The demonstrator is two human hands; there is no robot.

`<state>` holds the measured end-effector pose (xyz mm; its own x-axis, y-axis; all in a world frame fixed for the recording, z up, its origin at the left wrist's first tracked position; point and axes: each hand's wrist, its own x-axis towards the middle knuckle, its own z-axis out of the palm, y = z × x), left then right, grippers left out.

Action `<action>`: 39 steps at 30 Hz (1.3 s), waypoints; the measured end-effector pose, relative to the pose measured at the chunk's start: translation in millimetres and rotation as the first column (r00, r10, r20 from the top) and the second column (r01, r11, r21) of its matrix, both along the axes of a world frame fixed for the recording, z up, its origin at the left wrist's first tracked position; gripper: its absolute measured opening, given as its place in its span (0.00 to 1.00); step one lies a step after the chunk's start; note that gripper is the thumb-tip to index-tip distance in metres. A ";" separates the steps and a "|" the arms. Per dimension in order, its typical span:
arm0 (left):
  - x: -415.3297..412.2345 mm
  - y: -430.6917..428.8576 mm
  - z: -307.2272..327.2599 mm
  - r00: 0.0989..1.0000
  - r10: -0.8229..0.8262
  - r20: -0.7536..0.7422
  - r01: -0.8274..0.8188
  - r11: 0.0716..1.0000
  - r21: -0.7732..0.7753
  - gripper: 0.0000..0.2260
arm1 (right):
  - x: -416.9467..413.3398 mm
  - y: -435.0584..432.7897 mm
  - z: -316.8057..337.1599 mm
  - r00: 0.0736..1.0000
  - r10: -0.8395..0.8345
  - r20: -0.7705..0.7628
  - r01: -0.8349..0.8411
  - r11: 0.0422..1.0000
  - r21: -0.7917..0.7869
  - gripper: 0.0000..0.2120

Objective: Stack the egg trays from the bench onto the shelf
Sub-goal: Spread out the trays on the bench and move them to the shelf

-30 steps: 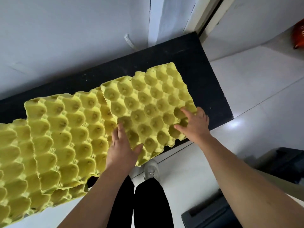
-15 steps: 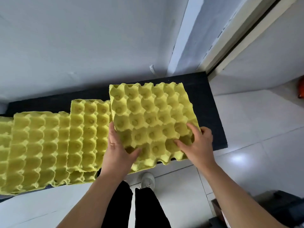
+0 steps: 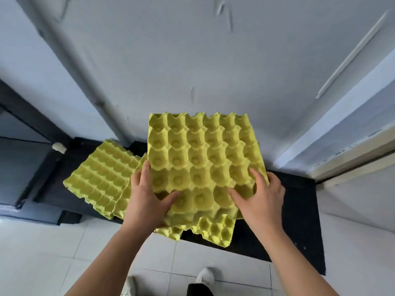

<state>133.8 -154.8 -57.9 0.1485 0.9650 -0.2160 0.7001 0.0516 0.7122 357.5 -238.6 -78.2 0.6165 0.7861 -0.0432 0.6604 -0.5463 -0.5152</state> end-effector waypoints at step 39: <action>-685.5 223.4 73.2 0.788 0.615 0.034 -0.608 0.767 0.204 0.30 | -665.7 337.0 85.8 0.840 0.542 -0.018 -0.541 0.840 0.022 0.32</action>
<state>-551.6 68.6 15.2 -0.4913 0.8710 -0.0094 0.5910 0.3413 0.7309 -308.3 98.5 7.6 0.0913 0.9951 -0.0368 0.8370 -0.0967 -0.5387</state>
